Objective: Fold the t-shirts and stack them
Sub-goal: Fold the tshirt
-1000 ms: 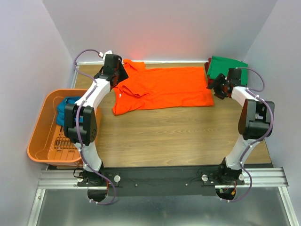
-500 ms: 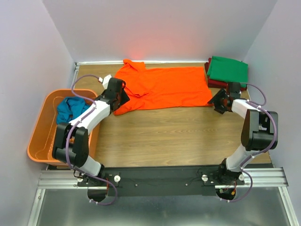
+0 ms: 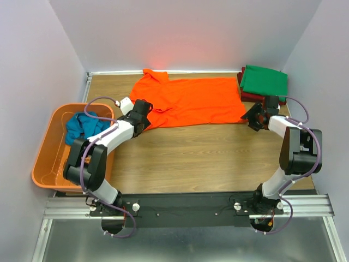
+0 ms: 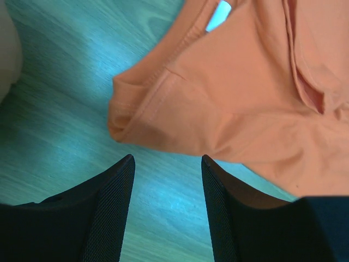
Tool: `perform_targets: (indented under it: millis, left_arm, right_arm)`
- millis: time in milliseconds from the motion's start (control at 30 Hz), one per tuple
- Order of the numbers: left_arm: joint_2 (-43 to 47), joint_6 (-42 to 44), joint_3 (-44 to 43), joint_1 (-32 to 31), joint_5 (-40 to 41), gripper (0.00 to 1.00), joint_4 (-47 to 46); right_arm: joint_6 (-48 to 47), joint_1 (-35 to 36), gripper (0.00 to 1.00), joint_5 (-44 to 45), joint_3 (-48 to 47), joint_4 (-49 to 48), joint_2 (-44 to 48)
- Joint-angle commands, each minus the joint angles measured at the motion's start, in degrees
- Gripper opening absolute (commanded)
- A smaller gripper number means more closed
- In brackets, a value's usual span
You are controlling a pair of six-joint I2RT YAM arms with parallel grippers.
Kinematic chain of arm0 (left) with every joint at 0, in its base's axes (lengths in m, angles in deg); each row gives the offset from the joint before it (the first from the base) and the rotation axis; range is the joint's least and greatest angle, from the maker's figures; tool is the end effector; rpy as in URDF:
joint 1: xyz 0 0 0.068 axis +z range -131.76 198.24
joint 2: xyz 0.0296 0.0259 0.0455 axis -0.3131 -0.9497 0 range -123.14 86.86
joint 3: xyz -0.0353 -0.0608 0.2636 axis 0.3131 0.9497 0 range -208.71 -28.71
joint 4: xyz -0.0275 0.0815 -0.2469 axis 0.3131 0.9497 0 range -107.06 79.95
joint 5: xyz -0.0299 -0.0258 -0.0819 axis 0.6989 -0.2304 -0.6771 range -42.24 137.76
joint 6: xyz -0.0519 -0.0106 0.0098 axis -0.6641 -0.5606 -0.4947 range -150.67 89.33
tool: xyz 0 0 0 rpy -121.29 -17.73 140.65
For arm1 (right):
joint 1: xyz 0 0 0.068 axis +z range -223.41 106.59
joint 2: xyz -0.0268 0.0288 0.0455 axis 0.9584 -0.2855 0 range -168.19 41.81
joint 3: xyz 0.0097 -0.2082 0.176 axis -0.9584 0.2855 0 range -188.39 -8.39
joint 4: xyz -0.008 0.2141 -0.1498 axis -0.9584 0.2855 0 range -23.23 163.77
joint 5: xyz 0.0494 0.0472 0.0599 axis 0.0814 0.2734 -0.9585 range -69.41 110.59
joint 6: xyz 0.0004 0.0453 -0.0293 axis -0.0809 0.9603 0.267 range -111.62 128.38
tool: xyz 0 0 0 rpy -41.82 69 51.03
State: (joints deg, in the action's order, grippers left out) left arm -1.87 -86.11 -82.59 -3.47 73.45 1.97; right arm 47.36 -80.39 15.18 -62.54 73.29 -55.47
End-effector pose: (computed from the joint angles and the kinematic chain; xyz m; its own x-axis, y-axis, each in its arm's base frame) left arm 0.2956 -0.1011 0.2010 -0.5047 -0.5979 -0.6228 -0.5635 0.7747 -0.2870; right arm 0.3419 -0.0384 0.1683 -0.5501 0.6982 -0.4582 0.5228 0.7157 0.4631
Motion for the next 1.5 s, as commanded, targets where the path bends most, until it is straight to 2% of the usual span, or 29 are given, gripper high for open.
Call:
perform_targets:
  millis: [0,300,600,867,1033,1300,1433,1467]
  left_arm:
    - [-3.10,0.07,-5.33,0.01,7.34,0.59,1.88]
    - [-7.60,-0.37,-9.66,0.62,11.22,0.59,6.72]
    - [-11.11,3.93,-11.41,2.20,10.96,0.59,4.53]
    - [-12.61,7.80,-10.63,3.08,5.78,0.54,-1.27]
    - [-14.01,8.24,-10.54,3.43,4.37,0.50,-2.50]
    - [-14.63,8.15,-9.83,3.70,2.87,0.50,-3.38]
    - [-14.63,8.42,-9.66,4.05,2.70,0.39,-4.00]
    - [-14.81,8.42,-9.74,4.14,2.61,0.31,-4.08]
  right_arm:
    - [0.39,-0.31,0.61,0.40,0.71,-2.22,0.16]
    - [0.31,-0.31,0.61,-0.04,0.63,-3.10,-0.99]
    - [0.31,-0.31,0.61,-0.57,0.98,-3.62,-1.51]
    - [0.39,-0.40,0.60,-0.74,1.15,-4.06,-1.87]
    - [0.48,-0.31,0.60,-0.66,1.42,-4.33,-1.95]
    - [0.57,-0.40,0.60,-0.74,1.68,-4.77,-2.39]
    - [0.66,-0.31,0.60,-0.74,1.77,-5.12,-2.74]
    - [0.74,-0.31,0.60,-0.74,1.77,-5.12,-2.75]
